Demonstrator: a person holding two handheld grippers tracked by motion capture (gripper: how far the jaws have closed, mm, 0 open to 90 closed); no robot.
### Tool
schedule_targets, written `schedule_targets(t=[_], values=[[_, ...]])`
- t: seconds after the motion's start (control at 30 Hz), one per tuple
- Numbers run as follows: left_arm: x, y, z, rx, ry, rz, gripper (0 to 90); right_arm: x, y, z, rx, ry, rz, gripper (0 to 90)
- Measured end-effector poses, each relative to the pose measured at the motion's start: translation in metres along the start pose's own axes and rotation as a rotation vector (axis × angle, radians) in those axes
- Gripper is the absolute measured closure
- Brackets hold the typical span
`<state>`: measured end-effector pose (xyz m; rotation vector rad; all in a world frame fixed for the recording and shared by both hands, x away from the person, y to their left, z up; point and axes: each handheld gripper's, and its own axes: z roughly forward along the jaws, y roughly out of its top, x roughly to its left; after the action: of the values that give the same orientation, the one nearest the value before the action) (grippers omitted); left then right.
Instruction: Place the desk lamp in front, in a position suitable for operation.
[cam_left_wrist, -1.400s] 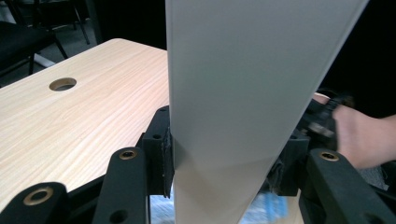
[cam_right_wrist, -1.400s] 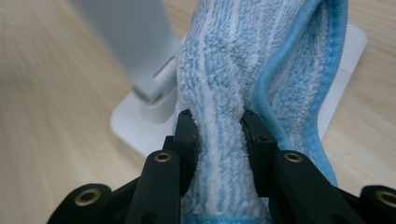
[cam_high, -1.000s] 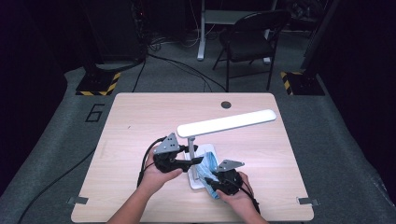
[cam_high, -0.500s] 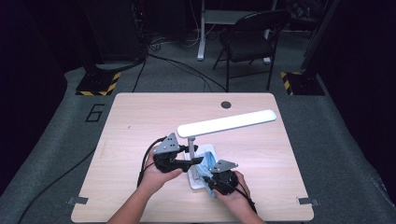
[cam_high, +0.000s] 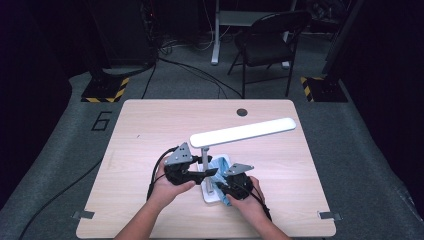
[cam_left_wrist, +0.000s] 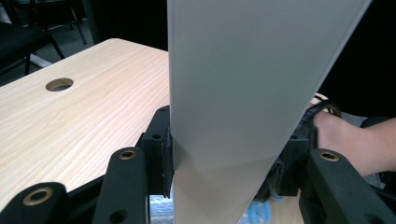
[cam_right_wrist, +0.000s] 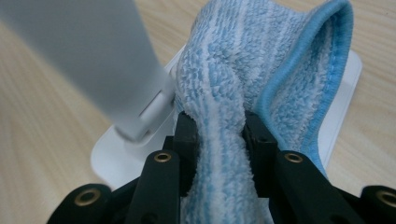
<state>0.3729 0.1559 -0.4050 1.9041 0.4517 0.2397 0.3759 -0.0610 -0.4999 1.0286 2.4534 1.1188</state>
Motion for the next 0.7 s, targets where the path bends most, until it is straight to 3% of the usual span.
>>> schedule_targets(t=[0.27,0.7], values=[[0.0,0.0,-0.001,0.0,0.001,-0.001,51.8,-0.014,0.017,0.018,-0.014,-0.034,0.038,70.8],[0.001,-0.001,-0.001,-0.005,0.0,-0.001,51.8,-0.034,0.046,0.046,-0.007,-0.085,0.037,70.7]])
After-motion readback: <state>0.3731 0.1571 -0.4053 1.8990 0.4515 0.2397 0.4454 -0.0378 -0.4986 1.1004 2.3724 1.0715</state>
